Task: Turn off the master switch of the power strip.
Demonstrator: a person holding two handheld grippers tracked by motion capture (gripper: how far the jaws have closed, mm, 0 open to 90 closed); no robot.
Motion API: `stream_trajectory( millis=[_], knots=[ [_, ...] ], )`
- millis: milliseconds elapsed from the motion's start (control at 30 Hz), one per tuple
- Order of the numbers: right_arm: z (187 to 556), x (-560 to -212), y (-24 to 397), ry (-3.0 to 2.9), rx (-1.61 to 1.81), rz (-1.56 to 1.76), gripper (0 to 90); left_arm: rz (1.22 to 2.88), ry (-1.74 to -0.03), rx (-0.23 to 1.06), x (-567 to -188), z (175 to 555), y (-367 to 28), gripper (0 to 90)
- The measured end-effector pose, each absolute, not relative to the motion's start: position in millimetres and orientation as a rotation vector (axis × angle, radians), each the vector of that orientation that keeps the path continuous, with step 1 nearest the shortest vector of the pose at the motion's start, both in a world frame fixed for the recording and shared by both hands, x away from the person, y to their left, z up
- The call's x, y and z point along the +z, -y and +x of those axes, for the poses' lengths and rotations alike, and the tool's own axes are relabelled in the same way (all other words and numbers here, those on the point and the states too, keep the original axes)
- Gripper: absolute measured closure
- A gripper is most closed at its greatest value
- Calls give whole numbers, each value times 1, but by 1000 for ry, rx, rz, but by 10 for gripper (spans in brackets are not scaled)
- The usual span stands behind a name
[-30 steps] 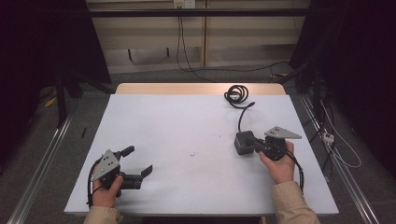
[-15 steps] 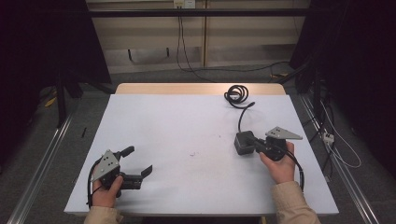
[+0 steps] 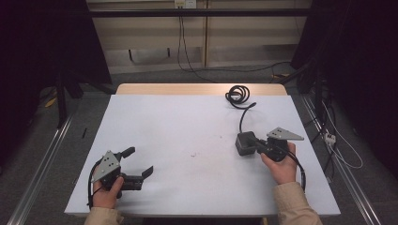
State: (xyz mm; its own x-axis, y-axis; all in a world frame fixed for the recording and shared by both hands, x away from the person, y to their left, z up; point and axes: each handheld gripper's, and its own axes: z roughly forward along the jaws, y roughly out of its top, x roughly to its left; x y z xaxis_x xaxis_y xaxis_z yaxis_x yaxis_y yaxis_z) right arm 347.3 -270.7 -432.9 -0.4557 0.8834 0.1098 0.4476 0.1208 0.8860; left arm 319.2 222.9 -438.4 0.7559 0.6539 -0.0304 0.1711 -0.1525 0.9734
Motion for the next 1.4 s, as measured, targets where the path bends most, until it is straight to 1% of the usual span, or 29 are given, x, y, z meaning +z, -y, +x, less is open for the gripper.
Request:
stream_trajectory(
  millis=[1400],
  knots=[
    [348, -435, 272, -1943, 1316, 1292, 900, 1697, -665, 485, -438, 318, -226, 23]
  ],
)
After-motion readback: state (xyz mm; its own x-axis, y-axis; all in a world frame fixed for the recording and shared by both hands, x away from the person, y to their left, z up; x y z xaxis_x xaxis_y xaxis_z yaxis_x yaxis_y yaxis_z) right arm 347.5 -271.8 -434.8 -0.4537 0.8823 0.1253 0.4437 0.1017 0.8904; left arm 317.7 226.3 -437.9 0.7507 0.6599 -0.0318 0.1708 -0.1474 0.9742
